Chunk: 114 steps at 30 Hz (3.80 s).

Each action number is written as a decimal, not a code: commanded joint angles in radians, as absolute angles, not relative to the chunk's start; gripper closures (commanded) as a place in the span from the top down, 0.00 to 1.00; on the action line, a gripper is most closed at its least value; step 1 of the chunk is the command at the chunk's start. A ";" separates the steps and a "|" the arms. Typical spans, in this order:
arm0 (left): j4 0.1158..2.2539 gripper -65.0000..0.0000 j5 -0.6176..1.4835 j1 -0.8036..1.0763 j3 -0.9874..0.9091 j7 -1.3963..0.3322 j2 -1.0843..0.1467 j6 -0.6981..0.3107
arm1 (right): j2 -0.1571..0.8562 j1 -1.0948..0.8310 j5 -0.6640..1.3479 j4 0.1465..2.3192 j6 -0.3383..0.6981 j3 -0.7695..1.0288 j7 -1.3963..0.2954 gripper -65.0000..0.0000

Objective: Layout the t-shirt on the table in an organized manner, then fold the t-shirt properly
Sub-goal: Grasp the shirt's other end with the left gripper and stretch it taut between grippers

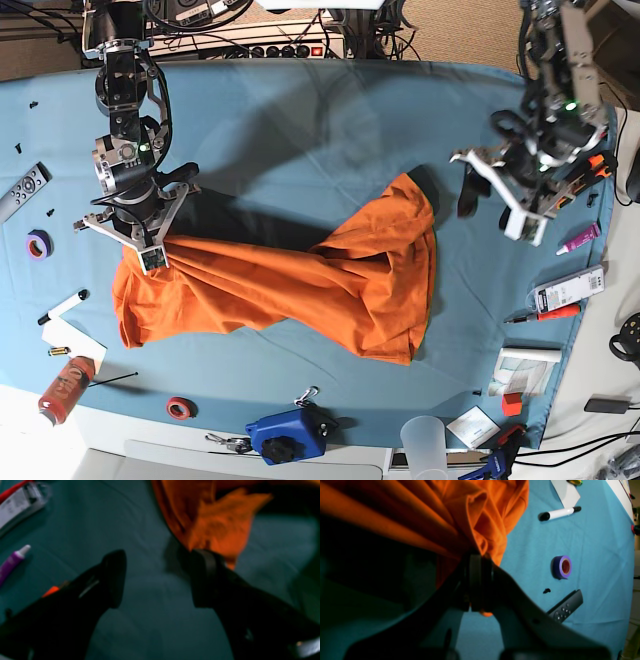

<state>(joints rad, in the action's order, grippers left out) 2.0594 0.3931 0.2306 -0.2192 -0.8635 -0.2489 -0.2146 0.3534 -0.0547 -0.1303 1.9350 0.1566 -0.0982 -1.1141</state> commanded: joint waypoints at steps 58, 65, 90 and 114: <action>1.921 0.00 0.553 -0.209 -0.357 -0.871 -0.423 -0.341 | 0.363 0.392 0.059 1.879 0.175 0.165 -0.907 0.00; 1.921 0.00 0.553 -0.246 -0.357 -0.875 -0.457 -0.341 | 0.363 0.500 0.139 1.663 0.251 0.165 -0.935 0.00; 1.925 0.00 0.616 -0.177 -0.478 -0.988 -0.452 -0.313 | 0.363 0.680 0.219 1.556 0.258 0.165 -1.081 0.00; 1.990 0.00 0.778 0.062 -0.658 -0.889 -0.451 -0.466 | 0.363 0.650 0.188 1.349 0.277 0.165 -0.831 0.00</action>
<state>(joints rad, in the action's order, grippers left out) 1.9766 0.7845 0.0738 -0.6483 -0.9154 -0.4309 -0.4801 0.3439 0.6109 0.2073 1.3243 0.3000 0.1570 -0.8555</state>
